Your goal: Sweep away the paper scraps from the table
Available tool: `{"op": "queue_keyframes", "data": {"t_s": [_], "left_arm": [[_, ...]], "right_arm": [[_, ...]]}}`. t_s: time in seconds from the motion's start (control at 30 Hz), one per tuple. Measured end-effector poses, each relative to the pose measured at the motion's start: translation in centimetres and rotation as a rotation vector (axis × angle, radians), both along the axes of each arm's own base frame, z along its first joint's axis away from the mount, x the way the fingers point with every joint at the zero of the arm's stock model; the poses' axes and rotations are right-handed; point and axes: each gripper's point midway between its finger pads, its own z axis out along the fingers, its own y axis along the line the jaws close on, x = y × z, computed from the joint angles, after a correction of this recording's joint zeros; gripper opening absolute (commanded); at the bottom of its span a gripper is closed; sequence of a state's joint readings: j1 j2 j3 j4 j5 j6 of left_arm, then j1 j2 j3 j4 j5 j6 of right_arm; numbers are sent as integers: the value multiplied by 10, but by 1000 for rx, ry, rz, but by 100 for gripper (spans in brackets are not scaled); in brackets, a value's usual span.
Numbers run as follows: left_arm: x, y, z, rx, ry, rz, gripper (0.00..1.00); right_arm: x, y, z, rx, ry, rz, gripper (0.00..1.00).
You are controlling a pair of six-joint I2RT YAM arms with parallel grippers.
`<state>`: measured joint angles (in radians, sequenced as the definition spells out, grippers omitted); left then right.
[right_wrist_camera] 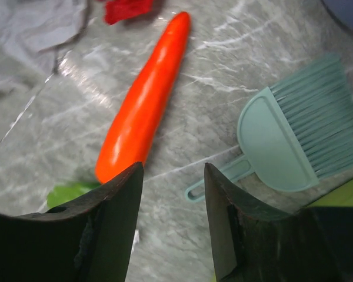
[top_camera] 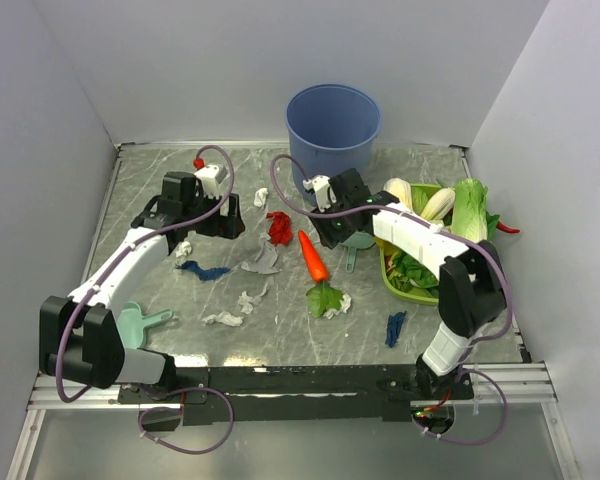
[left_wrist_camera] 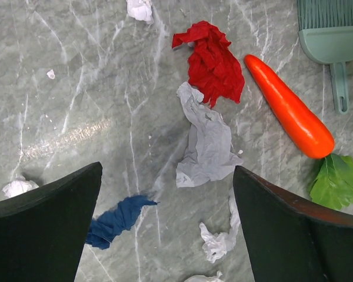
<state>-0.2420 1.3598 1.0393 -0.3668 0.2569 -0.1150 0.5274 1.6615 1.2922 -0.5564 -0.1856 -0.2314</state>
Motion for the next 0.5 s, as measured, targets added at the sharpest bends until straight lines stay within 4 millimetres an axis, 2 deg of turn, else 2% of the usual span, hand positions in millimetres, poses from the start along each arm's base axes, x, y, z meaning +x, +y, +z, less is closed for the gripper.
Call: {"op": "queue_keyframes", "data": {"t_s": [0.1, 0.37, 0.5], "left_arm": [[-1, 0, -1, -2, 0, 3, 97], [1, 6, -4, 3, -5, 21, 97], [3, 9, -4, 8, -9, 32, 97]], "right_arm": [[8, 0, -11, -13, 24, -66, 47], [14, -6, -16, -23, 25, -165, 43], [0, -17, -37, -59, 74, -210, 50]]}}
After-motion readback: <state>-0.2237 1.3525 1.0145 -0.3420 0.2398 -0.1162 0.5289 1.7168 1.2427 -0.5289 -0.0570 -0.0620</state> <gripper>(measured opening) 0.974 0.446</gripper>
